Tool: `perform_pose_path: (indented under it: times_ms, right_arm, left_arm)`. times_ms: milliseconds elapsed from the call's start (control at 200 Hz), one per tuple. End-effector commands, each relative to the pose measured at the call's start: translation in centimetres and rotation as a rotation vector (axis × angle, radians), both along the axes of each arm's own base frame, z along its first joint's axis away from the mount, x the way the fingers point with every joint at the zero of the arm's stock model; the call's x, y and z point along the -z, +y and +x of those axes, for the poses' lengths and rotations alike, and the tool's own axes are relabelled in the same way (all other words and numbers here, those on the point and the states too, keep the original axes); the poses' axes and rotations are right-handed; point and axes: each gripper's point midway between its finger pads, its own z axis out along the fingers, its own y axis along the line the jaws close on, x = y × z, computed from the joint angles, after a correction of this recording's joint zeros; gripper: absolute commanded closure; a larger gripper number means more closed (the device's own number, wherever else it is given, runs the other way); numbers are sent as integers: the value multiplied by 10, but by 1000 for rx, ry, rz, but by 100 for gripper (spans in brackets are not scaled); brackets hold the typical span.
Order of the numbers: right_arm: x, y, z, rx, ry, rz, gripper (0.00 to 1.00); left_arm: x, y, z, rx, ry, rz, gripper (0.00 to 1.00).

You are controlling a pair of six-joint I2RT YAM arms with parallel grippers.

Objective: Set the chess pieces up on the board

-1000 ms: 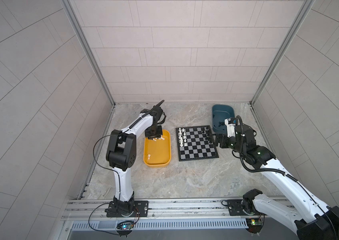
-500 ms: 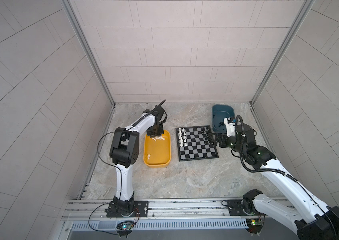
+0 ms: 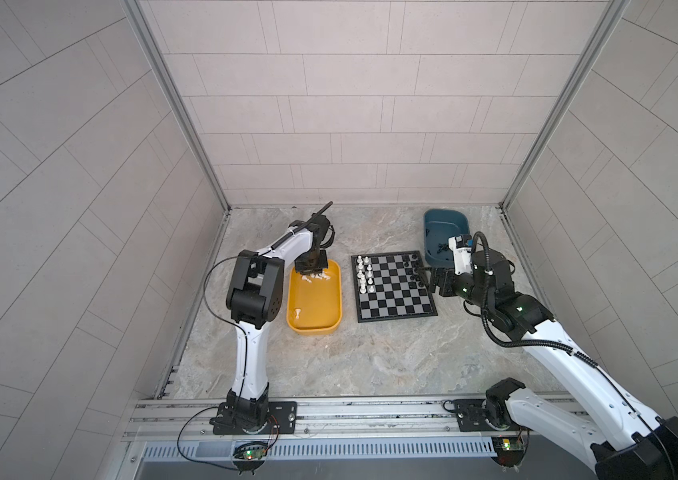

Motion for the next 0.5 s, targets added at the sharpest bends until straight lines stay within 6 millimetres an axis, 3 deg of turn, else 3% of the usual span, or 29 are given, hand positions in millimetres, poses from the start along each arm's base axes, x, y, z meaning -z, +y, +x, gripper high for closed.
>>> perform_pose_path:
  times_ms: [0, 260, 340, 495]
  right_arm:
    - [0, -3, -5, 4, -1, -11, 8]
    - [-3, -4, -6, 8, -6, -11, 8]
    - [-8, -4, -6, 7, -16, -9, 8]
    - [-14, -5, -9, -1, -22, -12, 8]
  left_arm:
    - [-3, 5, 10, -23, -26, 11, 77]
    - [-8, 5, 6, -43, -39, -3, 92]
    - [-20, 7, -1, -44, -47, -8, 96]
    - [-62, -1, -27, 13, -98, -65, 98]
